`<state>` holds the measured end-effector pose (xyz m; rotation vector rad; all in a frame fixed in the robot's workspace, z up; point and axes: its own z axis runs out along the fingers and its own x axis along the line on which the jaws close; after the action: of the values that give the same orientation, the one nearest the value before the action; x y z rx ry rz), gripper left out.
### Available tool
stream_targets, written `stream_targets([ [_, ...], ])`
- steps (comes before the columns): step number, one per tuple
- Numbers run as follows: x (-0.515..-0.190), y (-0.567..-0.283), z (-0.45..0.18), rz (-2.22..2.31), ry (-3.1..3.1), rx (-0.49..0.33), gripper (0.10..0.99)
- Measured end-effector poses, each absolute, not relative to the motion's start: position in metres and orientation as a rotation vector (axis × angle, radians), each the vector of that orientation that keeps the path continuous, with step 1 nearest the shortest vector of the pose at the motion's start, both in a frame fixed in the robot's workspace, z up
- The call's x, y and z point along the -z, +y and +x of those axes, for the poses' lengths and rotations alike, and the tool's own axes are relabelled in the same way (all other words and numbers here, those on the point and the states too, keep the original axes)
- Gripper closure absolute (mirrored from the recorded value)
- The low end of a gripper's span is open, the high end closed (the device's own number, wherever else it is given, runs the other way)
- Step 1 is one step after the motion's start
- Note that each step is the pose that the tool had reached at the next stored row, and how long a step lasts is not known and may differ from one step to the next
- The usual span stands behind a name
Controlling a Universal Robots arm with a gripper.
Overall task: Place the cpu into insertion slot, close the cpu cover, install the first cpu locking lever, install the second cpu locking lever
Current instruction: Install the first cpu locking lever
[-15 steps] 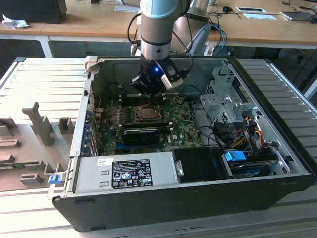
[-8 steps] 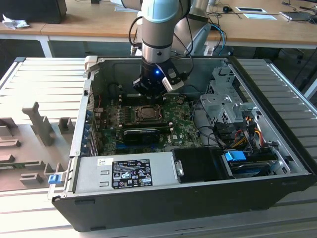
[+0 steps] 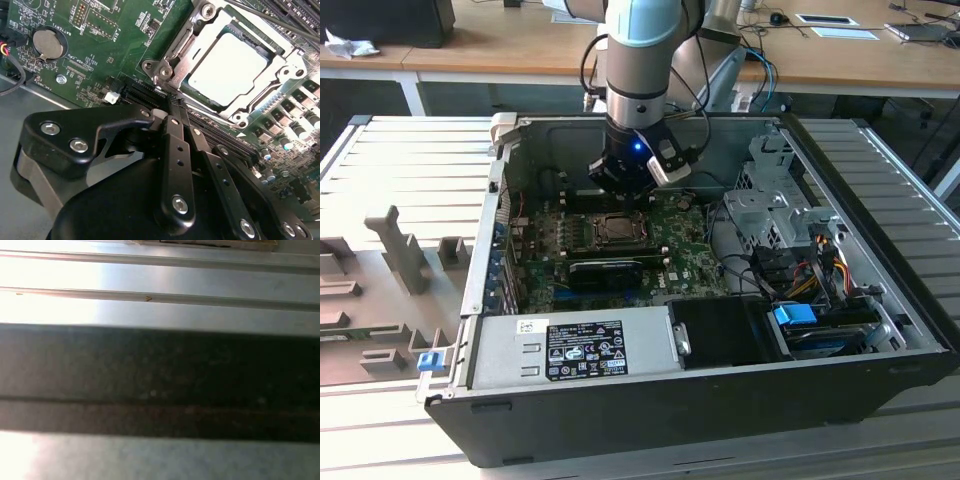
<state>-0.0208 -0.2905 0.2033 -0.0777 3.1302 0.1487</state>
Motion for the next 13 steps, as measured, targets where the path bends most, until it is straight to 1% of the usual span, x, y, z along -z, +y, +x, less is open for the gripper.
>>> stream_targets([
  [10, -0.2018, -0.2925, -0.0208, -0.07, 3.13, -0.156, 0.98],
  [13, -0.2067, -0.2924, -0.0208, -0.07, 3.129, -0.158, 0.98],
])
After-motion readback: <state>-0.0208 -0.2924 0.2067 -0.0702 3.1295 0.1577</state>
